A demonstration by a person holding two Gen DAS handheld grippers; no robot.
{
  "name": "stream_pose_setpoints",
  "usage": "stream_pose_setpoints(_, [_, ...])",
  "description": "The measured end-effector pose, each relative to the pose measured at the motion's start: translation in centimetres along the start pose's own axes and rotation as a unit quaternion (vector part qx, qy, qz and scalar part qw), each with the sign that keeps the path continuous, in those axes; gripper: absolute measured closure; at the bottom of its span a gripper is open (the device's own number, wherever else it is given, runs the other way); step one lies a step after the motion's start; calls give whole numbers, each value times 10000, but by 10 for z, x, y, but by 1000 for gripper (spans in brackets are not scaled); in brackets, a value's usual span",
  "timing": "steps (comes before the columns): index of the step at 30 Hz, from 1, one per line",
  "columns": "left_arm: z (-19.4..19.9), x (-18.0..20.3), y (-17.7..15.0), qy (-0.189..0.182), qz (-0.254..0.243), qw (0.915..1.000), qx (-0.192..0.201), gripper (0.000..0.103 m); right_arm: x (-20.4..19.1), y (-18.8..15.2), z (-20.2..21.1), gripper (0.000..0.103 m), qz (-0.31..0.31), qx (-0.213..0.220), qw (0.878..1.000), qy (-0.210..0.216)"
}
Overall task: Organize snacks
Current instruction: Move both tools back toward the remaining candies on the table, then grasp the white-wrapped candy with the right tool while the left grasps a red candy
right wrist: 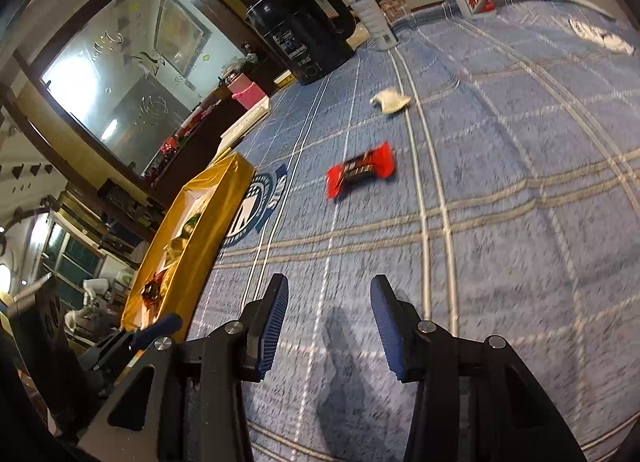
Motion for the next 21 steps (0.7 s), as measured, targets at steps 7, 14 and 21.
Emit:
stream_pose_setpoints(7, [6,8,0,-690,-7,9973,234,27,27,74,2,51,184,166,9957,-895])
stream_pose_setpoints(14, [8,15,-5,-1189,-239,9922,286,27,38,168,-39,50,251,8,9873,-1569])
stream_pose_setpoints(21, [11,-5,-3,-1261,-140,9914,313,27,49,195,-94,51,391,-474,9758,-2096])
Point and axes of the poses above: each gripper's, at about its wrist camera, not at the fingertips, and z roughly against the way its jaws point, x to its right, y to its top, the point moved 9 cm from there along -z, roughly the way its jaws point, and after that the axes turned 15 degrees about -x, right-handed, at the moved point
